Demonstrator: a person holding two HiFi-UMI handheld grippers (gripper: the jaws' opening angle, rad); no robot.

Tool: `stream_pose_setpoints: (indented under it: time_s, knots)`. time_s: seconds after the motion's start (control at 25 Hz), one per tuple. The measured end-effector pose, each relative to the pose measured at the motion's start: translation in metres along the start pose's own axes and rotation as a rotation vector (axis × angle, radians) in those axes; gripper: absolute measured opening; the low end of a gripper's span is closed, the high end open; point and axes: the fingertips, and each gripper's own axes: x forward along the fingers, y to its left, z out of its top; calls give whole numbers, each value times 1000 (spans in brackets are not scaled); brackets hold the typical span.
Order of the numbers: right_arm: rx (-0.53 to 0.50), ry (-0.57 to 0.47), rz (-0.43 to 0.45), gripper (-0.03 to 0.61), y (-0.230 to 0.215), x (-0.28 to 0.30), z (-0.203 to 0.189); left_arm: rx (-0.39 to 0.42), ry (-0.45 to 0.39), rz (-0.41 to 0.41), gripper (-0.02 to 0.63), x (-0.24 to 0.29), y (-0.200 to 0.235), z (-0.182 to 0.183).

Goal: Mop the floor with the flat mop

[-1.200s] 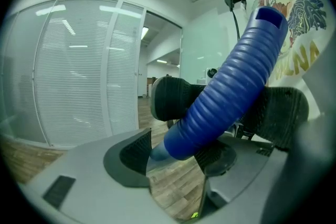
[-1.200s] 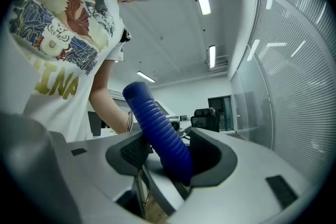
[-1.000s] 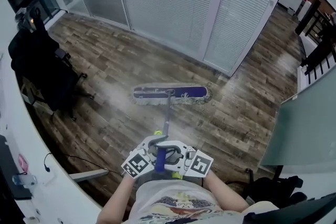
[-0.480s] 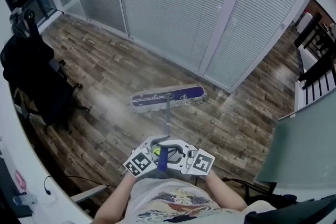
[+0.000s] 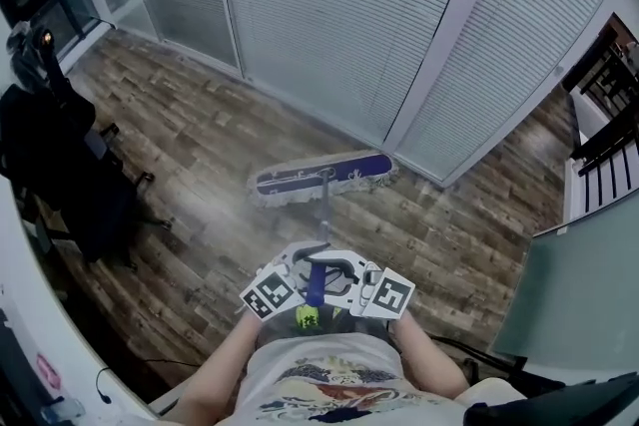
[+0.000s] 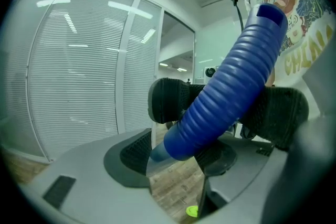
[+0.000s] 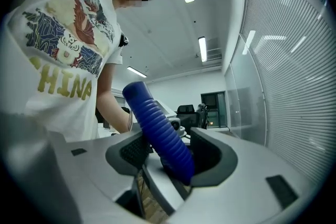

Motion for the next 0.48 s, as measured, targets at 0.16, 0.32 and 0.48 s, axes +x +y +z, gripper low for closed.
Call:
stream_pose_setpoints:
  time_s: [0.16, 0.32, 0.48]
  knots:
    - [1, -57, -29, 222, -57, -2, 7, 24, 16, -16, 216, 23, 48, 12]
    - [0, -42, -22, 225, -102, -3, -5, 25, 29, -17, 218, 43, 90, 13]
    - [37, -13, -28, 229, -157, -9, -17, 30, 36, -17, 218, 69, 138, 17]
